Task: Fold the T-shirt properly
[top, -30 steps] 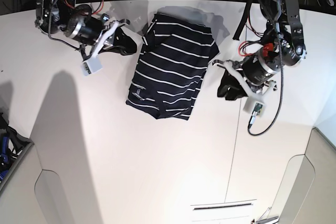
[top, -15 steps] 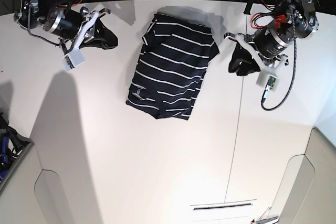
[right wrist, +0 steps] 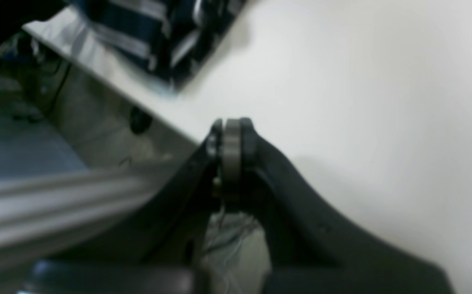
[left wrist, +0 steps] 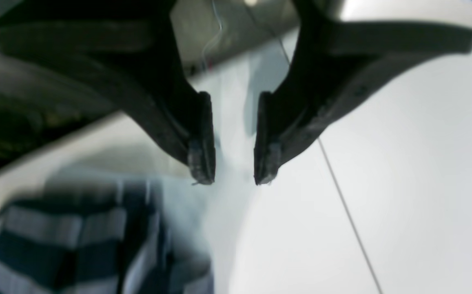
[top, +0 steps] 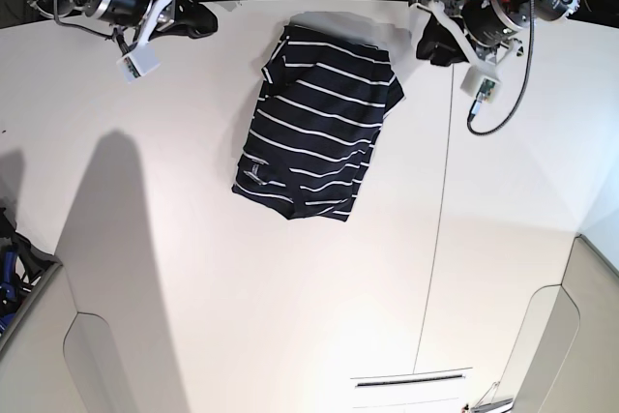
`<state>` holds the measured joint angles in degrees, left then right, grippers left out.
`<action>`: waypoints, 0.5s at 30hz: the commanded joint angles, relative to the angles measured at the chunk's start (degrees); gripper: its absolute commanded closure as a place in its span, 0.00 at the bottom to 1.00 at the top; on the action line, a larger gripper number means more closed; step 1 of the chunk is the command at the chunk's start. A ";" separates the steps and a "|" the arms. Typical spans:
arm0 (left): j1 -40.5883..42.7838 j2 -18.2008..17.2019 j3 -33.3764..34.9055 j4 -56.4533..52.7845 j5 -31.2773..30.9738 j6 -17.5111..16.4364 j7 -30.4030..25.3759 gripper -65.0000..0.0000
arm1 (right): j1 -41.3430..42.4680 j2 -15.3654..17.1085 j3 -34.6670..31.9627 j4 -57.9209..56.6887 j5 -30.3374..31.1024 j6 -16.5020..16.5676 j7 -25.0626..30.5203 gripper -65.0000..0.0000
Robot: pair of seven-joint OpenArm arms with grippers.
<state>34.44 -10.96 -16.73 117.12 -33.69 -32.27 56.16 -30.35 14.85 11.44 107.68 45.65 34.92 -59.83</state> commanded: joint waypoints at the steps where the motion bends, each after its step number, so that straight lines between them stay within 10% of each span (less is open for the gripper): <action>1: 1.42 -0.37 -0.22 1.11 -0.81 -0.59 -0.42 0.73 | -1.14 1.25 0.15 0.96 1.33 0.31 0.63 1.00; 15: 16.37 -2.29 -0.11 0.79 -0.79 -1.84 3.34 0.73 | -9.20 13.46 -12.33 0.68 -1.22 0.26 0.70 1.00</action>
<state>50.11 -12.75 -16.56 117.12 -33.93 -33.69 59.96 -39.22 27.79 -1.23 107.66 43.48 34.79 -59.66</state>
